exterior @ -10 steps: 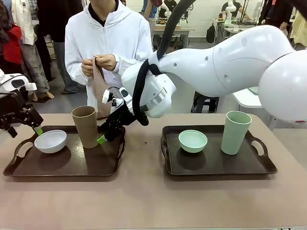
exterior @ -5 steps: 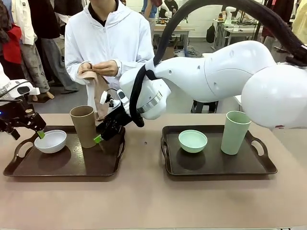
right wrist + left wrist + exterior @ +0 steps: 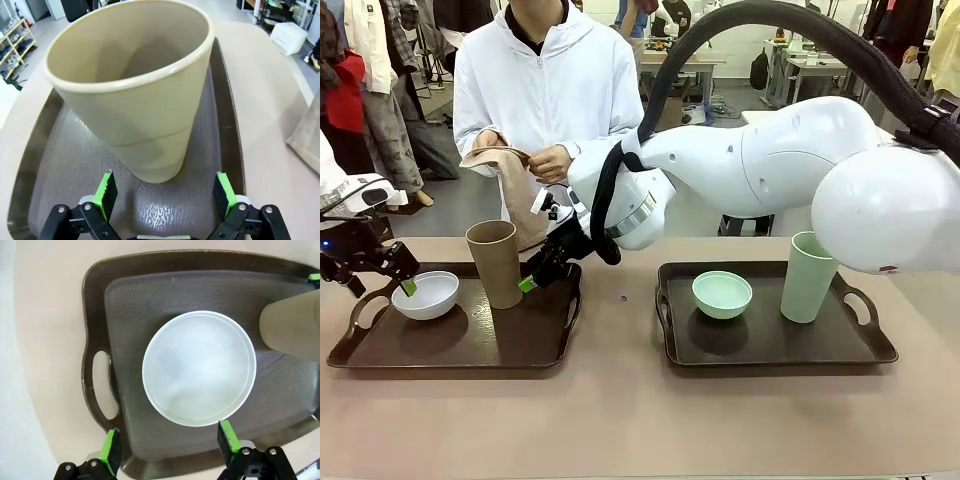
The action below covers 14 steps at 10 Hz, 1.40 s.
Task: Set up a tray with a mat and arrange the tableware.
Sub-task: Pick up the Picnic Bowl and Reusable plastic cup from the Handle tray in front of the human's position and hold them in the air.
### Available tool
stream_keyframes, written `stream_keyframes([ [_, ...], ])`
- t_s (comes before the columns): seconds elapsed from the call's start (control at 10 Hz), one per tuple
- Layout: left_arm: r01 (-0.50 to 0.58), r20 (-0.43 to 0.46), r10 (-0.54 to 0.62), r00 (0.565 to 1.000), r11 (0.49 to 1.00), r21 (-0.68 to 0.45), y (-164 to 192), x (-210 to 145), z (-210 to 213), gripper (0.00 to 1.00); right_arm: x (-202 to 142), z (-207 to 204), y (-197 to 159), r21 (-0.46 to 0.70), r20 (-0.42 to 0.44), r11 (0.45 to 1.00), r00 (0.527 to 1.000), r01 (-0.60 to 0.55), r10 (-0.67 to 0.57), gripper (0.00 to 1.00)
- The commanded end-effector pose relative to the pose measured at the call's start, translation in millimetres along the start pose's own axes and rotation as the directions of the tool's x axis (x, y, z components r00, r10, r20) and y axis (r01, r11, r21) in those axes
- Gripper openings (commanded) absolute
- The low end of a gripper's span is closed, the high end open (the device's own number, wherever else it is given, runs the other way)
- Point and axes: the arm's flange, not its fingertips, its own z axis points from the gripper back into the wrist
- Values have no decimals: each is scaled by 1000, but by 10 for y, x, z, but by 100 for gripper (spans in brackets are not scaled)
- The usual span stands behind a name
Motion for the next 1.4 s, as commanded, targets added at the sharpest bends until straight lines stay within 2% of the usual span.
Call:
stream_keyframes([
  [0.0, -2, 6, 2, 1000, 1000, 31, -7, 19, -74, 100, 77, -74, -89, -3, 25, 1000, 1000, 4, -3, 100],
  [0.2, -17, 0, 17, 1000, 999, 27, -19, 29, -94, 100, 149, -151, -65, 38, 49, 999, 999, -7, 6, 100],
  [0.8, -28, -7, 28, 1000, 999, 31, -43, 77, -150, 100, 441, -325, -44, 66, 53, 996, 997, -53, 50, 100],
  [1.3, -63, 8, 63, 998, 997, 41, -38, 242, -243, 100, 423, -533, -117, 106, 78, 992, 995, -65, 57, 100],
])
